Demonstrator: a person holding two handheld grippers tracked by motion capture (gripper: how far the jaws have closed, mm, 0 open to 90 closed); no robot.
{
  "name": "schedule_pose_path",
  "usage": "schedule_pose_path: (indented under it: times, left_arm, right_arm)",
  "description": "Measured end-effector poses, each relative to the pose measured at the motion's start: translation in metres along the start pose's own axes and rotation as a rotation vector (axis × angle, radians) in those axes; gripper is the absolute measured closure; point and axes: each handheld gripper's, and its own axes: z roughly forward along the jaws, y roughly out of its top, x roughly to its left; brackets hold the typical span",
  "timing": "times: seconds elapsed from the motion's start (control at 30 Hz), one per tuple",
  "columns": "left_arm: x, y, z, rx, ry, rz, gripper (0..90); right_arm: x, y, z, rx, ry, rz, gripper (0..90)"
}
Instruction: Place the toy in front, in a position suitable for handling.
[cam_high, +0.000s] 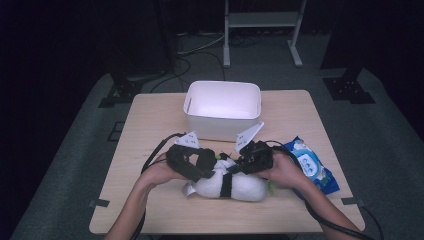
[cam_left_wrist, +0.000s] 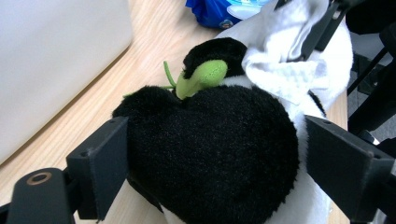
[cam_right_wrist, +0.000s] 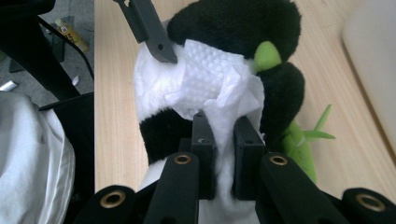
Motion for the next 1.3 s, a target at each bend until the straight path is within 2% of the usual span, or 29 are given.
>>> schedule_pose_path:
  times: [0.2, 0.37, 0.47, 0.5, 0.57, 0.63, 0.7, 0.77, 1.1, 1.3]
  left_arm:
    - [-0.001, -0.004, -0.001, -0.017, 0.006, 0.003, 12.3]
    - [-0.003, -0.007, -0.002, -0.033, 0.014, -0.003, 12.2]
    - [-0.005, -0.007, -0.002, -0.034, 0.021, -0.002, 12.3]
    - [-0.005, -0.007, -0.002, -0.031, 0.023, -0.002, 12.2]
    - [-0.006, -0.007, -0.003, -0.032, 0.023, -0.001, 12.2]
    - [-0.006, -0.009, -0.004, -0.033, 0.023, 0.001, 12.2]
    - [-0.006, -0.010, -0.004, -0.031, 0.022, 0.002, 12.2]
    - [-0.007, -0.010, -0.004, -0.035, 0.024, -0.001, 12.2]
    - [-0.008, -0.012, -0.005, -0.039, 0.022, -0.001, 12.2]
    - [-0.008, -0.013, -0.005, -0.037, 0.021, 0.001, 12.2]
  right_arm:
    - [-0.005, -0.003, -0.019, -0.007, -0.045, 0.012, 81.2]
    - [-0.018, -0.020, -0.042, -0.028, -0.089, 0.059, 81.2]
    - [-0.022, -0.028, -0.048, -0.028, -0.106, 0.081, 81.2]
    - [-0.026, -0.036, -0.054, -0.034, -0.117, 0.111, 81.2]
    - [-0.028, -0.040, -0.057, -0.036, -0.126, 0.116, 81.2]
    - [-0.033, -0.054, -0.065, -0.052, -0.148, 0.157, 81.2]
    - [-0.035, -0.058, -0.067, -0.056, -0.151, 0.167, 81.2]
    - [-0.040, -0.071, -0.072, -0.062, -0.165, 0.203, 81.2]
    - [-0.045, -0.095, -0.075, -0.048, -0.190, 0.243, 81.2]
    - [-0.055, -0.120, -0.080, -0.029, -0.233, 0.315, 81.1]
